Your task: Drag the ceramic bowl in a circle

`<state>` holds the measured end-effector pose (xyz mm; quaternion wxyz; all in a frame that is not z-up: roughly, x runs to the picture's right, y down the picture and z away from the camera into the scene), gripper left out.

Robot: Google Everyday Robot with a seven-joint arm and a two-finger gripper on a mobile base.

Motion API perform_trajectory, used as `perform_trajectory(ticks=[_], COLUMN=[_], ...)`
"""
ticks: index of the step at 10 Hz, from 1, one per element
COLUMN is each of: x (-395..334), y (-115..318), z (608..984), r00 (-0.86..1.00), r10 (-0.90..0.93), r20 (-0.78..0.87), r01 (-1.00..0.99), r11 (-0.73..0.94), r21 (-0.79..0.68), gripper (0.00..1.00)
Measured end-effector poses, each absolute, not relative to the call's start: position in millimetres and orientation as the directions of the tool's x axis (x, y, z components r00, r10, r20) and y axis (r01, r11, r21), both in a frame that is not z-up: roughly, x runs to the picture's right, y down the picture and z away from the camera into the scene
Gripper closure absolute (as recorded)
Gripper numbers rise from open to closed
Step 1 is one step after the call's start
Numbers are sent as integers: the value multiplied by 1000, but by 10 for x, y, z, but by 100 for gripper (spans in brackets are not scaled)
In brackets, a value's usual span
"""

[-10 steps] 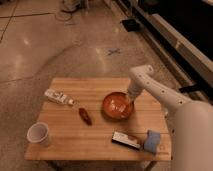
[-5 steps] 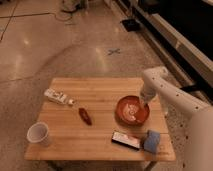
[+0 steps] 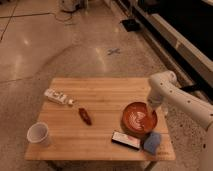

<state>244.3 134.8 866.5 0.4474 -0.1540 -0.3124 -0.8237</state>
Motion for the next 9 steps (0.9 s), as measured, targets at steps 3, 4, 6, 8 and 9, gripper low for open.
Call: perform_trajectory(ticks=[3,4,6,8,9], x=[1691,1528,1174,960,956], y=[1231,1181,981,736,610], z=[8791,8860,9073,9299,9390], r00=[-632,-648,-687,-715,-719], r10=[-629,-625,-610,-594,-590], r20=[453,436,395,369,367], r01=[768,752,713,686,684], r11=[-428,-434,-462,-497,-509], r21=[477,495,526,531,522], gripper=[100,100,100,100,100])
